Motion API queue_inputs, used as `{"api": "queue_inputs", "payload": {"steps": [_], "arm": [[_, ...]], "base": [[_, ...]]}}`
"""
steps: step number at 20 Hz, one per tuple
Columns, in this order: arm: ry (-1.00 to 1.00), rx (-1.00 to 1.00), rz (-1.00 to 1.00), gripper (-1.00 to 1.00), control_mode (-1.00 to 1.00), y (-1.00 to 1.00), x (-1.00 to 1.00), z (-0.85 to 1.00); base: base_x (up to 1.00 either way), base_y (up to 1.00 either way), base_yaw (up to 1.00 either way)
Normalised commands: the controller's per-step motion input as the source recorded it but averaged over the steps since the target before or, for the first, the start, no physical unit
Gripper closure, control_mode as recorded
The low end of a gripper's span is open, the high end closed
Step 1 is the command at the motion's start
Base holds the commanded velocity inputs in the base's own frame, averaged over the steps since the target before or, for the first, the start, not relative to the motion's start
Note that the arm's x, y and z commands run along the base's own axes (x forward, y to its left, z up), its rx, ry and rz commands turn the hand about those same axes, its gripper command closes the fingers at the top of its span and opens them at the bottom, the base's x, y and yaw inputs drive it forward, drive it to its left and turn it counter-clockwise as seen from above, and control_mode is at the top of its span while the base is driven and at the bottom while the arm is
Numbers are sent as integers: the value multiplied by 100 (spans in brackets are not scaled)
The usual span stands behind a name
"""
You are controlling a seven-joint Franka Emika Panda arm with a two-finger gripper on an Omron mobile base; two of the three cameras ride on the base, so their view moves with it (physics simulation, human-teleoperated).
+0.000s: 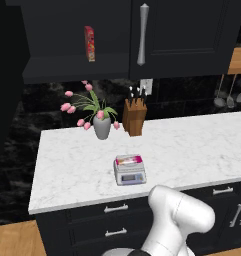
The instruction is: Pick the bar and place it on the digital scale for weighing, and close the cabinet.
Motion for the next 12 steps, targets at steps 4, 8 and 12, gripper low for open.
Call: {"api": "queue_inputs", "payload": {"steps": [4, 8, 12], "arm": [[18, -28, 40, -100, -100, 67, 79, -63], [0, 7, 42, -100, -100, 34, 100, -100], [-7, 11, 58, -100, -100, -11, 100, -78]], "base": [[0, 0, 0], [0, 0, 0], [0, 0, 0]]}}
